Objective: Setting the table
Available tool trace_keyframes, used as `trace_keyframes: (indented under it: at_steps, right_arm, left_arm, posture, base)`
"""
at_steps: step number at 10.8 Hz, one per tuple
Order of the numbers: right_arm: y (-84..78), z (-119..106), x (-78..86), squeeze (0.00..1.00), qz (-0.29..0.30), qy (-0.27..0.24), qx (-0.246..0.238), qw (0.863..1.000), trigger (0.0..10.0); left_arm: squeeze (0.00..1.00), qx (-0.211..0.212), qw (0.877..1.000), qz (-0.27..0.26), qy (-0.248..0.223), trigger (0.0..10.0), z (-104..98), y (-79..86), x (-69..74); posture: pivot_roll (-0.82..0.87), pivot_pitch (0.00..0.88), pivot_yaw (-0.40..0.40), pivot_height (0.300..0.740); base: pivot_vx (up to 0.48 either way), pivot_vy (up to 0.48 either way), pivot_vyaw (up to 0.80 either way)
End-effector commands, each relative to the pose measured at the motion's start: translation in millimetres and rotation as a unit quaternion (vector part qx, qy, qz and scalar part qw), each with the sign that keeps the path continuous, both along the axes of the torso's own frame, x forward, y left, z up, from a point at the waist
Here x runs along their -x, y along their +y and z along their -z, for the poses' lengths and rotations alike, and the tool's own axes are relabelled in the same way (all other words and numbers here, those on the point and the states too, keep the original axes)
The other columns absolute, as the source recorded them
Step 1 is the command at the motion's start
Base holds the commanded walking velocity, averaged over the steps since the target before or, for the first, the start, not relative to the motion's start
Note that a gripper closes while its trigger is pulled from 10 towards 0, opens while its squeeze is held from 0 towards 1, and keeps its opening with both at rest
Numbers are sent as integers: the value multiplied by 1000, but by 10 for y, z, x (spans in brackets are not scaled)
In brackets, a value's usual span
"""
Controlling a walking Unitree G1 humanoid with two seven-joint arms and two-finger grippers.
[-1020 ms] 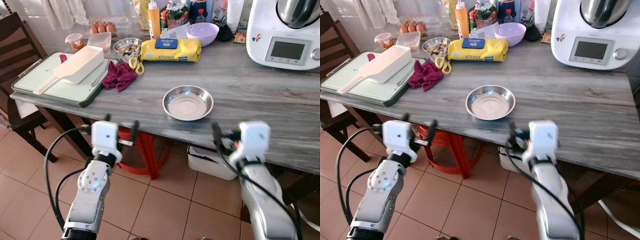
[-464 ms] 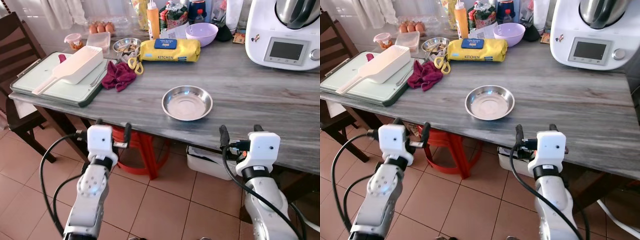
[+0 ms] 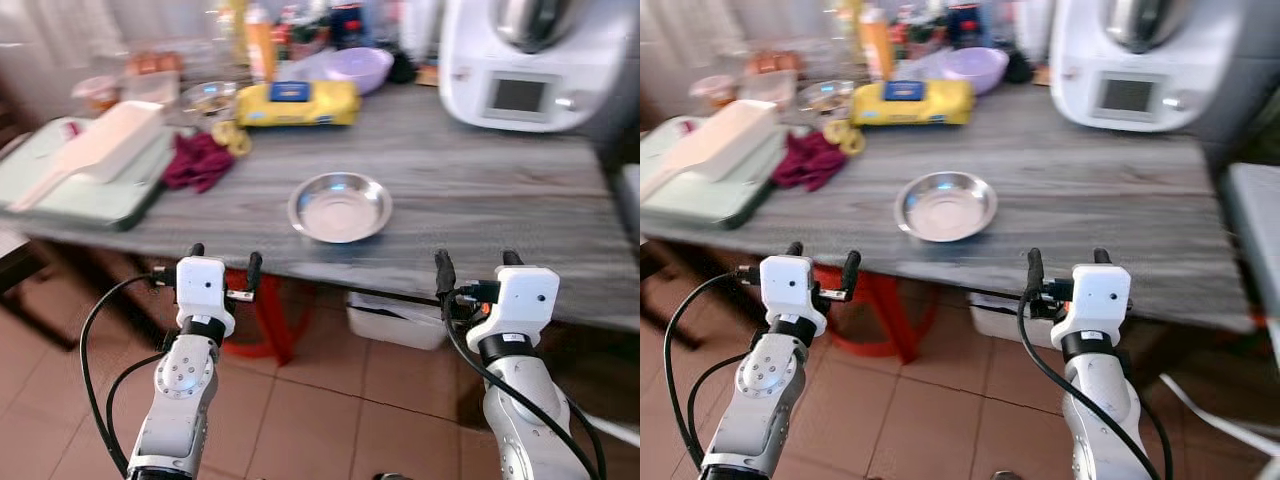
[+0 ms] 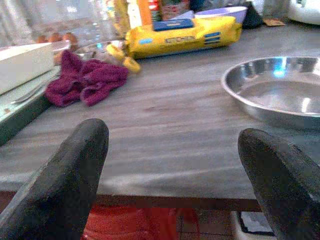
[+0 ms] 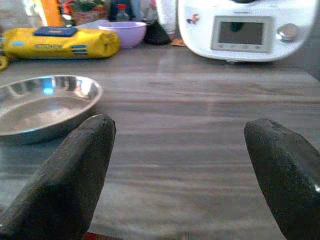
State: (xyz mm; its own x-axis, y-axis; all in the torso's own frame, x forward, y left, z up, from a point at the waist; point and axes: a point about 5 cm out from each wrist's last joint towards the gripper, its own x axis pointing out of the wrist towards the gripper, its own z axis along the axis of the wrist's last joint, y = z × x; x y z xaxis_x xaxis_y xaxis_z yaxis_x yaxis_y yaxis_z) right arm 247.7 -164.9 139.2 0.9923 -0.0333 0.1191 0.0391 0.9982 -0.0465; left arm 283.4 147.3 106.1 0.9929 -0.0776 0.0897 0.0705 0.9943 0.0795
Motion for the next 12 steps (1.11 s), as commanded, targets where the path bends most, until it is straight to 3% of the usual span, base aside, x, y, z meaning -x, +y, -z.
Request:
trace_keyframes:
  at_steps: [1,12]
  right_arm:
    - [-1,3,-6,0,1,-2,-3,1000,10000]
    - [-22,25,-20,0,3,-3,-10,1000,10000]
  left_arm:
    - [0,-6,1000,-9,5,10000,21,33,-4]
    - [0,-23,1000,-10,11,10000,28,4,-53]
  posture:
    - [-94,80,88,740]
    - [-92,75,90,740]
  base:
    - [0,0,0]
    - [-46,0,0]
